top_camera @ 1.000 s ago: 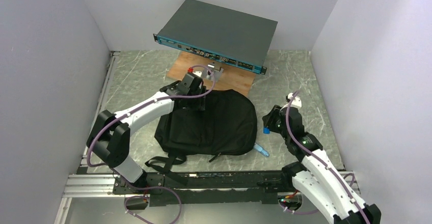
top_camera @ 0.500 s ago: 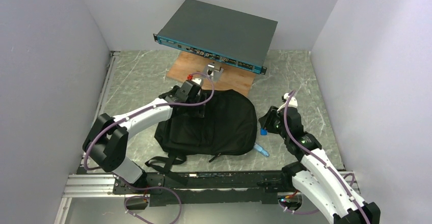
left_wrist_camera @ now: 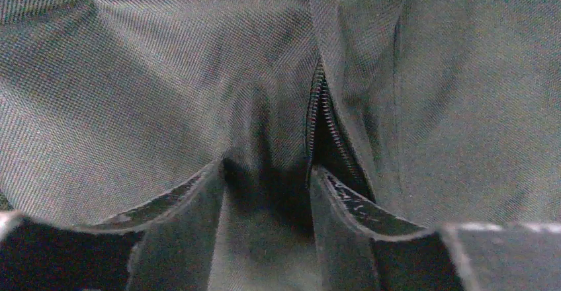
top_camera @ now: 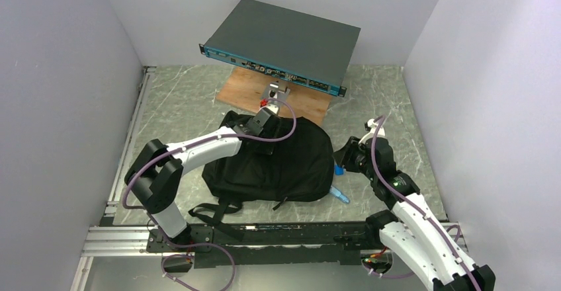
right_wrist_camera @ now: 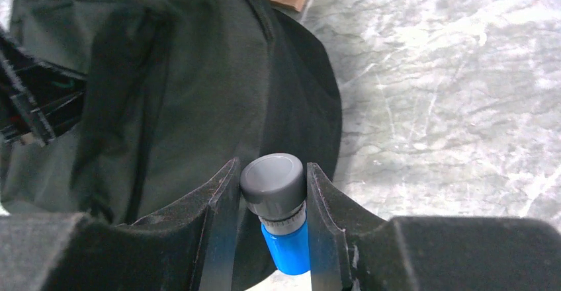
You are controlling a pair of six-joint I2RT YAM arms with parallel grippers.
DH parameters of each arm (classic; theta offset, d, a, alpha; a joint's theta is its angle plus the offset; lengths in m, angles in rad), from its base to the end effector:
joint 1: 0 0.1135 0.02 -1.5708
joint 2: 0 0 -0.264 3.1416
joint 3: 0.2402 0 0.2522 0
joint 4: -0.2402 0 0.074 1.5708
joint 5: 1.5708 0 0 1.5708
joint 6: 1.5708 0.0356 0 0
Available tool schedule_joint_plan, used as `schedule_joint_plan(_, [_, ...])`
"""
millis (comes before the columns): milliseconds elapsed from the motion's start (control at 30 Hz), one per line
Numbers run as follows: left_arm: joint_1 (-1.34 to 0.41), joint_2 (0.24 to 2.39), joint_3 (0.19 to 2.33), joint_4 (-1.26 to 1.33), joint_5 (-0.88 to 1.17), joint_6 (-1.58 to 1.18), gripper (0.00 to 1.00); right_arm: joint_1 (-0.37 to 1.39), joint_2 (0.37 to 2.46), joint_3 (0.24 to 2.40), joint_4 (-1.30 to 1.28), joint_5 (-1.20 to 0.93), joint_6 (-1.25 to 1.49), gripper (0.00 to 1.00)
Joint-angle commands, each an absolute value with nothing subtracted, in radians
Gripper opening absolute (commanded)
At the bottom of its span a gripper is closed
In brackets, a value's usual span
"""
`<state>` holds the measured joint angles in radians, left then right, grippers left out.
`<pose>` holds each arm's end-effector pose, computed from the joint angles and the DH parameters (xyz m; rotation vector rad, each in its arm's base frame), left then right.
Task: Pack the student bag
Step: Pick up the stationery from the center of the board, then place the stationery in the student bag.
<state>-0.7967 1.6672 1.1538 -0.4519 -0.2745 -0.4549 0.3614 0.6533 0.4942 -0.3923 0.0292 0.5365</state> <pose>0.2515 -0.2434 0.2192 0.3177 2.4723 -0.1769 0.1454 0.0539 0.2370 0.2067 2.1530 0.4963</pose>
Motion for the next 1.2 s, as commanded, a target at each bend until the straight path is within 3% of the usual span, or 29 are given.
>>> schedule_joint_plan(0, [-0.809,1.739,1.146,-0.427,-0.243,-0.442,0.43,0.362,0.659,0.579,-0.357,-0.065,0.546,0.00])
schedule_joint_plan(100, [-0.808,1.728,1.137,-0.420,-0.239,-0.403,0.31,0.368,0.671,0.616,-0.348,-0.105,0.550,0.00])
schedule_joint_plan(267, [-0.807,1.629,1.090,-0.374,-0.240,-0.357,0.00,0.412,0.717,0.668,-0.301,-0.200,0.584,0.00])
schedule_joint_plan(433, [-0.807,1.453,0.995,-0.278,-0.235,-0.350,0.00,0.517,0.767,0.646,-0.124,-0.284,0.714,0.00])
schedule_joint_plan(667, [-0.807,1.255,0.932,-0.275,-0.239,-0.362,0.00,0.675,0.918,0.593,0.279,-0.253,0.878,0.00])
schedule_joint_plan(833, [-0.806,1.166,0.896,-0.262,-0.165,-0.375,0.00,0.749,1.082,0.637,0.421,-0.210,0.907,0.00])
schedule_joint_plan(1167, [-0.804,1.109,0.878,-0.264,-0.101,-0.375,0.00,0.882,1.303,0.531,0.902,0.105,0.766,0.00])
